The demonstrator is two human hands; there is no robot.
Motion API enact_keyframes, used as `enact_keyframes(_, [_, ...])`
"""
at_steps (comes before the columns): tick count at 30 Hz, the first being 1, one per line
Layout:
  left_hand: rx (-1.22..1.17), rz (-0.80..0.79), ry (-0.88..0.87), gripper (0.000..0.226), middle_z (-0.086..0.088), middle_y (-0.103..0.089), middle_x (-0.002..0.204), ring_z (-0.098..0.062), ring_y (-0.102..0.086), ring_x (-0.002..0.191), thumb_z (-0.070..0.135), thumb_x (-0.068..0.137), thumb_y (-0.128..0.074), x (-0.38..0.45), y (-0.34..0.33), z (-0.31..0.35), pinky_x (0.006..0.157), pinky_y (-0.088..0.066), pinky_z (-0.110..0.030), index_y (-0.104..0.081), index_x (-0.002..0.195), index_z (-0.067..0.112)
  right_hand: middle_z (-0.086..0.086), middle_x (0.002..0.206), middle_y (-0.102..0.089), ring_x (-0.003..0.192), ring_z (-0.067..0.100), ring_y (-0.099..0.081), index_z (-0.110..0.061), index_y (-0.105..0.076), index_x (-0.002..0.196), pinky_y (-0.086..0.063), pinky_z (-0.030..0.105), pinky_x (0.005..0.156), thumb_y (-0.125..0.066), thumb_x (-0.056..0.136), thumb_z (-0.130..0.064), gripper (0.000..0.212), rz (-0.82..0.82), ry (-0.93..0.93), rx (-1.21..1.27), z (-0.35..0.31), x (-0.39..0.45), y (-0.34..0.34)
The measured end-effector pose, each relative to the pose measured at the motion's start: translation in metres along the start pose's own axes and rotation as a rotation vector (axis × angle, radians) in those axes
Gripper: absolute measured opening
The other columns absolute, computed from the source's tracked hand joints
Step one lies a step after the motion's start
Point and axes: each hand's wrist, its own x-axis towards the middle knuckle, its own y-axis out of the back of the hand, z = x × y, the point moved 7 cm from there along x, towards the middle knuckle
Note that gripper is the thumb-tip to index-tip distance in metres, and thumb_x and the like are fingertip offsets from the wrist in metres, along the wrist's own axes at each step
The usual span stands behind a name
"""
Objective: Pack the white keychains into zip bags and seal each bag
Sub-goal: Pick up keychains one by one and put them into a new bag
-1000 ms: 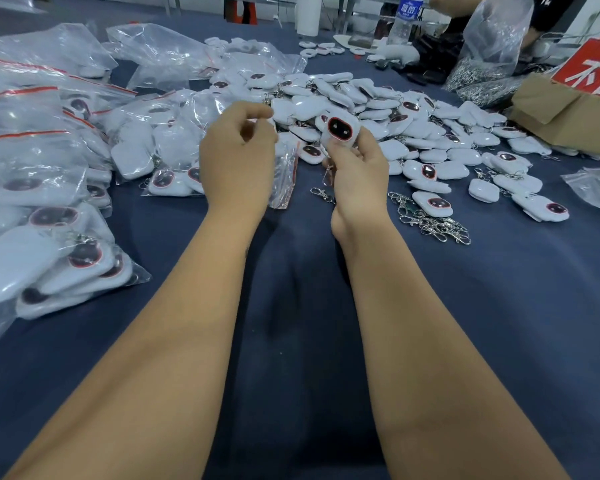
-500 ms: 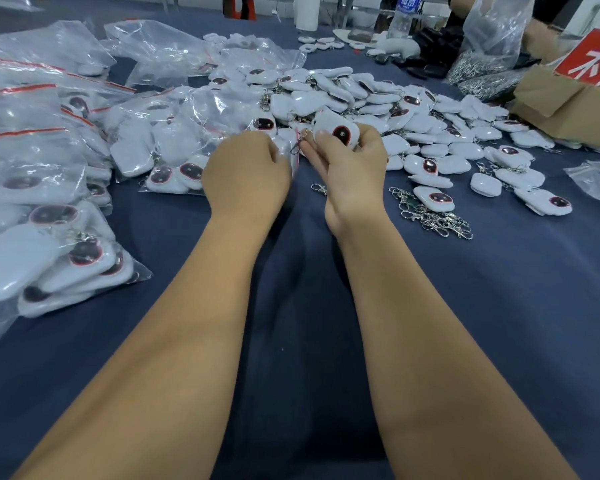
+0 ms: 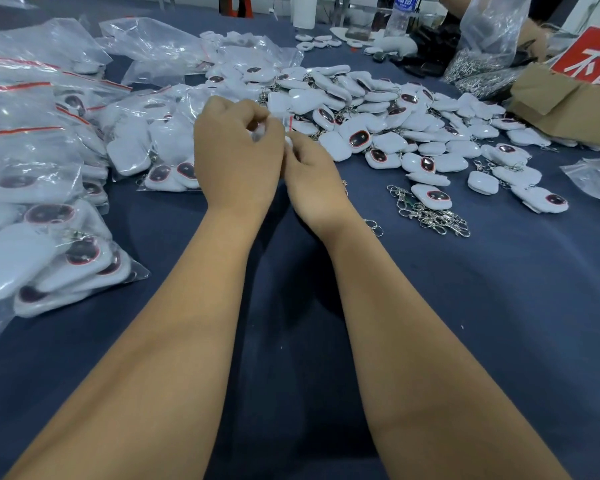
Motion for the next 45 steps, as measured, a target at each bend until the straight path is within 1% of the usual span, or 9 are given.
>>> enact_keyframes(3, [0.015, -0.019, -0.029, 0.019, 0.004, -0.055, 0.099, -0.014, -0.055, 0.098, 0.026, 0.086, -0.056, -0.001, -0.002, 0.003, 0.068, -0.032, -0.014, -0.072, 0.091, 0.020, -0.010, 0.074, -0.061, 0.066, 0.000, -0.052, -0.012, -0.059, 0.114, -0.043, 0.016, 0.064, -0.051, 0.097, -0.007, 0.020, 0.057, 0.006, 0.097, -0.001, -0.001, 0.004])
enact_keyframes(6, [0.017, -0.026, -0.015, 0.014, 0.003, -0.060, 0.098, -0.010, -0.054, 0.087, 0.027, 0.085, -0.055, -0.002, -0.003, 0.004, 0.062, -0.031, -0.006, -0.068, 0.085, 0.023, -0.013, 0.047, -0.042, 0.041, 0.002, -0.037, -0.016, -0.048, 0.091, -0.030, 0.013, 0.043, -0.059, 0.086, -0.004, 0.017, 0.213, 0.001, 0.094, -0.001, -0.004, 0.017])
enact_keyframes(15, [-0.016, -0.049, 0.028, 0.011, 0.006, -0.066, 0.093, -0.009, -0.056, 0.078, 0.028, 0.083, -0.053, -0.004, -0.006, 0.001, 0.061, -0.037, -0.012, -0.063, 0.079, 0.030, -0.010, 0.057, -0.048, 0.058, 0.005, -0.037, -0.021, -0.050, 0.059, -0.031, 0.018, 0.052, -0.045, 0.085, 0.006, 0.037, -0.025, 0.102, -0.162, -0.009, -0.002, -0.002])
enact_keyframes(19, [0.196, -0.191, 0.001, 0.017, 0.003, -0.067, 0.092, -0.019, -0.057, 0.083, 0.025, 0.086, -0.053, -0.009, -0.024, -0.006, 0.067, -0.036, -0.027, -0.069, 0.092, 0.021, 0.000, 0.094, -0.070, 0.087, 0.013, -0.061, -0.019, -0.074, 0.093, -0.049, 0.028, 0.077, -0.053, 0.089, -0.009, 0.023, 0.335, 0.041, -0.187, -0.004, 0.004, 0.040])
enact_keyframes(22, [0.396, -0.253, -0.055, 0.025, -0.007, -0.065, 0.104, -0.029, -0.057, 0.095, 0.011, 0.085, -0.053, -0.009, -0.032, -0.011, 0.069, -0.034, -0.032, -0.070, 0.102, 0.017, 0.004, 0.120, -0.058, 0.109, 0.021, -0.056, -0.021, -0.067, 0.111, -0.047, 0.038, 0.095, -0.049, 0.090, -0.013, 0.029, 0.542, -0.086, -0.161, 0.011, 0.008, 0.077])
enact_keyframes(30, [0.502, -0.197, -0.020, 0.029, -0.011, -0.057, 0.113, -0.033, -0.045, 0.113, 0.004, 0.085, -0.052, -0.002, -0.018, -0.020, 0.067, -0.030, -0.036, -0.063, 0.109, 0.014, 0.001, 0.165, -0.012, 0.152, 0.029, -0.005, -0.032, -0.016, 0.156, -0.011, 0.048, 0.121, -0.051, 0.092, -0.029, 0.073, 0.166, -0.258, -0.606, 0.039, 0.030, 0.080])
enact_keyframes(33, [0.393, -0.182, -0.045, 0.028, -0.009, -0.060, 0.109, -0.026, -0.049, 0.088, 0.008, 0.083, -0.051, -0.003, -0.018, -0.011, 0.066, -0.031, -0.034, -0.061, 0.108, 0.017, -0.007, 0.162, -0.019, 0.151, 0.029, -0.001, -0.040, -0.030, 0.151, -0.007, 0.055, 0.118, -0.054, 0.090, -0.038, 0.065, 0.037, -0.238, -0.757, 0.039, 0.029, 0.061])
enact_keyframes(40, [0.039, -0.229, -0.006, 0.030, 0.008, -0.057, 0.077, -0.004, -0.050, 0.070, 0.013, 0.078, -0.057, -0.013, -0.030, -0.001, 0.055, -0.031, -0.024, -0.043, 0.101, 0.027, 0.005, 0.129, -0.053, 0.130, 0.029, -0.037, -0.024, -0.067, 0.114, -0.022, 0.048, 0.110, -0.049, 0.094, -0.035, 0.029, 0.290, -0.184, -0.939, 0.013, 0.019, 0.056])
enact_keyframes(45, [-0.046, -0.314, 0.042, 0.022, 0.008, -0.054, 0.063, -0.005, -0.047, 0.058, 0.004, 0.078, -0.047, -0.014, -0.036, -0.008, 0.054, -0.036, -0.020, -0.055, 0.083, 0.024, -0.003, 0.080, -0.053, 0.074, 0.014, -0.046, -0.015, -0.052, 0.077, -0.038, 0.022, 0.065, -0.049, 0.094, -0.022, 0.019, 0.463, -0.030, -0.194, -0.003, 0.006, 0.054])
